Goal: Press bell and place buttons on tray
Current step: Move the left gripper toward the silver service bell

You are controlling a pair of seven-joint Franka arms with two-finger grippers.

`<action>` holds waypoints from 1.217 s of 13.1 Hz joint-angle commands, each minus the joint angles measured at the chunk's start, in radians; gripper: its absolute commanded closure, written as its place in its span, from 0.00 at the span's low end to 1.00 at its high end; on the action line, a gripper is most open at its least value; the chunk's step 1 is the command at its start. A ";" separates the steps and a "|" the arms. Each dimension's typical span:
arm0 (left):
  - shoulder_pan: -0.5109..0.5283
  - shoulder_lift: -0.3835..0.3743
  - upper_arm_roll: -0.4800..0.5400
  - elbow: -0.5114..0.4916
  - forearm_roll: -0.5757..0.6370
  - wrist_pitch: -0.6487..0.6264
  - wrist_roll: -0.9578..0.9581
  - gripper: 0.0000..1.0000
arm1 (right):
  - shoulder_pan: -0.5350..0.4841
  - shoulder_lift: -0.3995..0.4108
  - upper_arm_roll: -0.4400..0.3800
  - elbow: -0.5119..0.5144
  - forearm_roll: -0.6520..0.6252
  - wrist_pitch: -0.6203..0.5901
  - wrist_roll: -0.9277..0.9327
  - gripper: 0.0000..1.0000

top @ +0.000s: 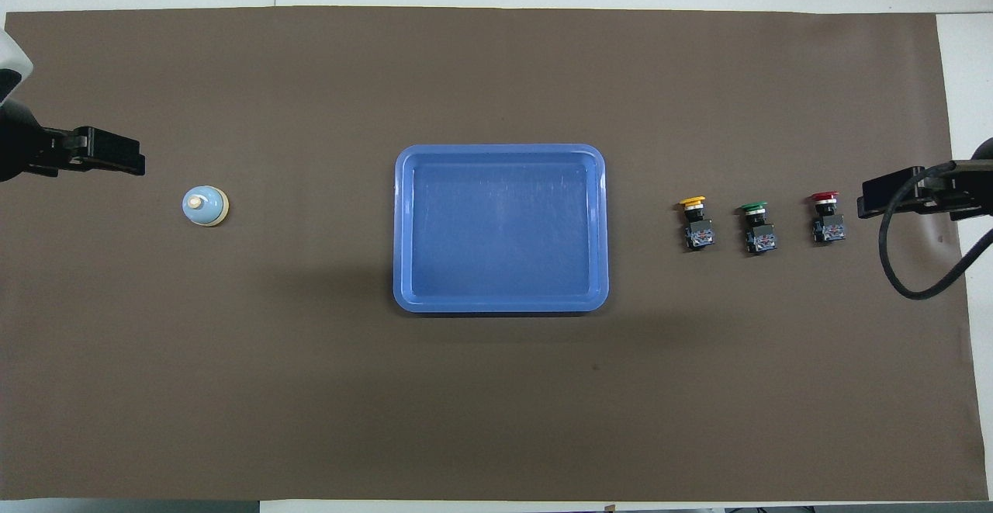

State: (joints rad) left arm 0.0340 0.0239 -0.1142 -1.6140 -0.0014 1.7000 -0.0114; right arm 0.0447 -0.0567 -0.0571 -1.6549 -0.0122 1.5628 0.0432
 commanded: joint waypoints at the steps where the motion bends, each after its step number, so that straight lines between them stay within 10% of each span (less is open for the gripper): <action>1: -0.005 0.013 0.004 0.019 0.001 0.007 0.015 0.00 | -0.014 -0.002 0.008 0.006 0.001 -0.018 -0.008 0.00; 9: -0.003 0.004 0.007 0.007 0.001 0.050 0.010 0.00 | -0.014 -0.002 0.010 0.006 0.001 -0.018 -0.008 0.00; 10: 0.000 -0.001 0.007 -0.016 0.004 0.076 0.007 0.33 | -0.014 -0.002 0.010 0.006 0.001 -0.018 -0.008 0.00; 11: 0.004 -0.004 0.007 -0.026 0.006 0.073 0.007 0.96 | -0.014 -0.002 0.010 0.006 0.001 -0.018 -0.008 0.00; 16: 0.027 0.016 0.010 -0.142 0.006 0.208 0.013 1.00 | -0.014 -0.002 0.010 0.006 0.001 -0.018 -0.008 0.00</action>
State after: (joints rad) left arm 0.0458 0.0348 -0.1072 -1.6918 -0.0014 1.8301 -0.0109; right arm 0.0447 -0.0567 -0.0571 -1.6549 -0.0122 1.5628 0.0432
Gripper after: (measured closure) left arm 0.727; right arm 0.000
